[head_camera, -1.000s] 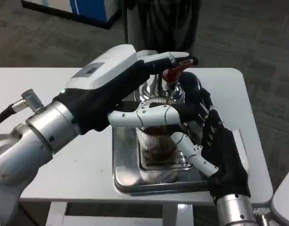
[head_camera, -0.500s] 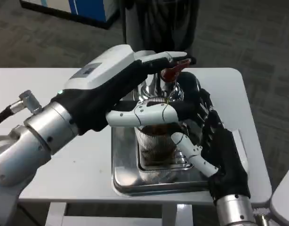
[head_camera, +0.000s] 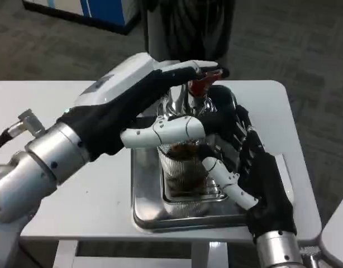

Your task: Grasp the cup under the faucet to collect the drink, then remove the cup.

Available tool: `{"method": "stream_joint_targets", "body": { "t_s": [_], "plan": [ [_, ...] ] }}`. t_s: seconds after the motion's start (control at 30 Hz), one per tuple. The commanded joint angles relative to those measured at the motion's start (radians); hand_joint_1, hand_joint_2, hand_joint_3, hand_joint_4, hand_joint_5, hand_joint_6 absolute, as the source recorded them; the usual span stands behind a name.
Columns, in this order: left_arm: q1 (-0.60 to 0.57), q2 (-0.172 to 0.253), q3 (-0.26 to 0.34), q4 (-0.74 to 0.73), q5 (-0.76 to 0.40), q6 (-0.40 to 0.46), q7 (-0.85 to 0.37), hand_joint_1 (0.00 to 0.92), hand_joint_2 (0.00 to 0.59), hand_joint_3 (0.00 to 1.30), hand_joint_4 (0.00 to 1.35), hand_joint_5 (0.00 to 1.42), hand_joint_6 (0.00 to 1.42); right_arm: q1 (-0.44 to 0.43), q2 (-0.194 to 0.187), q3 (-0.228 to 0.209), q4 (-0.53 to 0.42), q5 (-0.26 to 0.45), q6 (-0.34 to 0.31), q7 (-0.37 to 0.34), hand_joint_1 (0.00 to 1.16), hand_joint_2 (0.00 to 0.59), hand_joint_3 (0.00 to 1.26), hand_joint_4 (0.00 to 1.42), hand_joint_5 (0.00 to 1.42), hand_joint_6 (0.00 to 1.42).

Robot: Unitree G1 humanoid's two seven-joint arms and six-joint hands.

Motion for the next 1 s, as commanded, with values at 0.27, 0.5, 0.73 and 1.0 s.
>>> {"method": "stream_joint_targets", "body": {
  "t_s": [0.27,0.5,0.73,1.0],
  "plan": [
    [0.092,-0.02,0.055,0.03,-0.097,0.097,-0.006,0.0,0.107,0.24,0.18,0.16,0.0,0.012,0.015,0.001,-0.012,0.001,-0.004,-0.002,0.64,0.204,0.06,0.14,0.18,0.21],
    [0.127,-0.059,0.097,0.009,-0.126,0.116,0.042,0.0,0.096,0.07,0.0,0.1,0.0,0.013,0.018,0.002,-0.013,0.001,-0.003,-0.003,0.64,0.204,0.06,0.14,0.18,0.21],
    [0.143,-0.094,0.135,-0.015,-0.15,0.129,0.063,0.0,0.092,0.0,0.0,0.06,0.0,0.016,0.017,0.003,-0.019,0.001,-0.001,-0.002,0.63,0.21,0.06,0.15,0.18,0.21],
    [0.209,-0.088,0.194,-0.096,-0.163,0.189,0.08,0.0,0.086,0.0,0.0,0.01,0.0,0.013,0.018,0.002,-0.015,0.002,-0.001,-0.003,0.63,0.212,0.06,0.15,0.18,0.21]
  ]
}}
